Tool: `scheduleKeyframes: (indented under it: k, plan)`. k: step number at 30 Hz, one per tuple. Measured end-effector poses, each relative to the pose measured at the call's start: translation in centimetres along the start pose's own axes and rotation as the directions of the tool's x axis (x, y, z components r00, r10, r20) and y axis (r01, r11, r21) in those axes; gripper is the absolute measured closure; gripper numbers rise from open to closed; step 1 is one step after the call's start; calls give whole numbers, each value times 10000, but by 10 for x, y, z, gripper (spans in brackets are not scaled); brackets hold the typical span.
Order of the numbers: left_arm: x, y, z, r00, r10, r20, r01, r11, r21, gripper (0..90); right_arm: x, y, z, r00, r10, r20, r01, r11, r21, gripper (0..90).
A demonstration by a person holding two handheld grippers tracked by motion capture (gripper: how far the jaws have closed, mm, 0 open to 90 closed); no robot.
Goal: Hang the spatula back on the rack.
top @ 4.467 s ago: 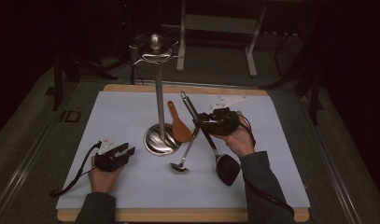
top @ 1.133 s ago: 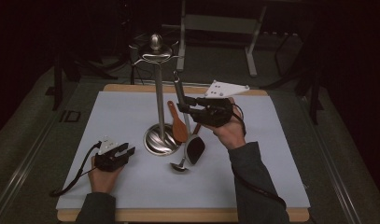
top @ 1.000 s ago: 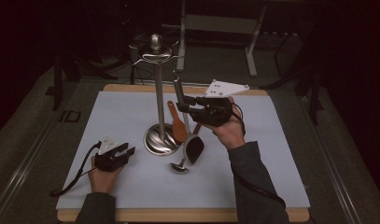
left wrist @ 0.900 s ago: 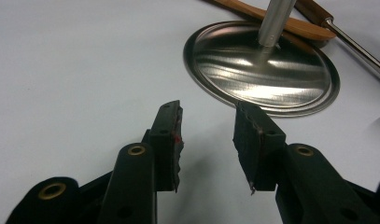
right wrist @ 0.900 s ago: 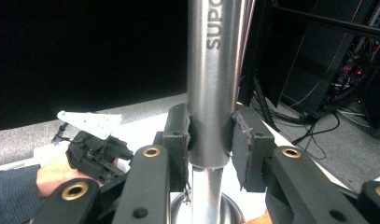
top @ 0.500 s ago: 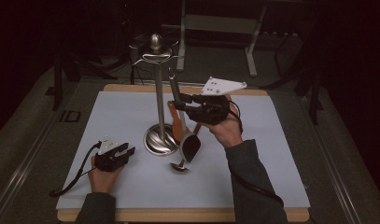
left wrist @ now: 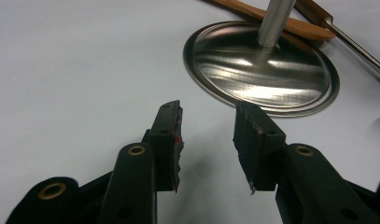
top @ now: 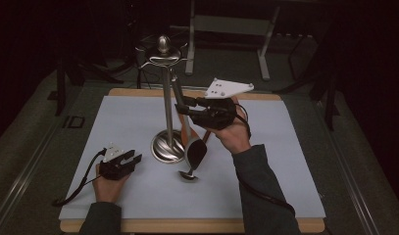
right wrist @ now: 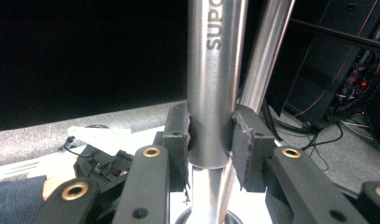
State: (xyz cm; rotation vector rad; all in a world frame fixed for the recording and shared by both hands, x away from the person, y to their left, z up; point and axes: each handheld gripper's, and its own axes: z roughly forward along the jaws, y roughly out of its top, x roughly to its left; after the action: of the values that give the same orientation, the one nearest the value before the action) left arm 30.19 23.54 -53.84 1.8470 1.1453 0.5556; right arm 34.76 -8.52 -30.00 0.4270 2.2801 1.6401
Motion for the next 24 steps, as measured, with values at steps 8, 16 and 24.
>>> scheduleKeyframes:
  k: [8, 16, 24]
  plan:
    - [0, 0, 0, 10000, -5, 8, 5, 10000, 8, 616, 3, 3, 5, 9998, -140, 125, 139, 9998, 124, 693]
    - [0, 0, 0, 10000, 7, 15, -7, 10000, 9, 616, 1, 3, 9, 9995, -61, 303, 53, 9996, 275, 692]
    - [0, 0, 0, 10000, 13, 12, -13, 10000, 12, 616, 0, -2, 11, 9996, 43, 282, -52, 9995, 316, 683]
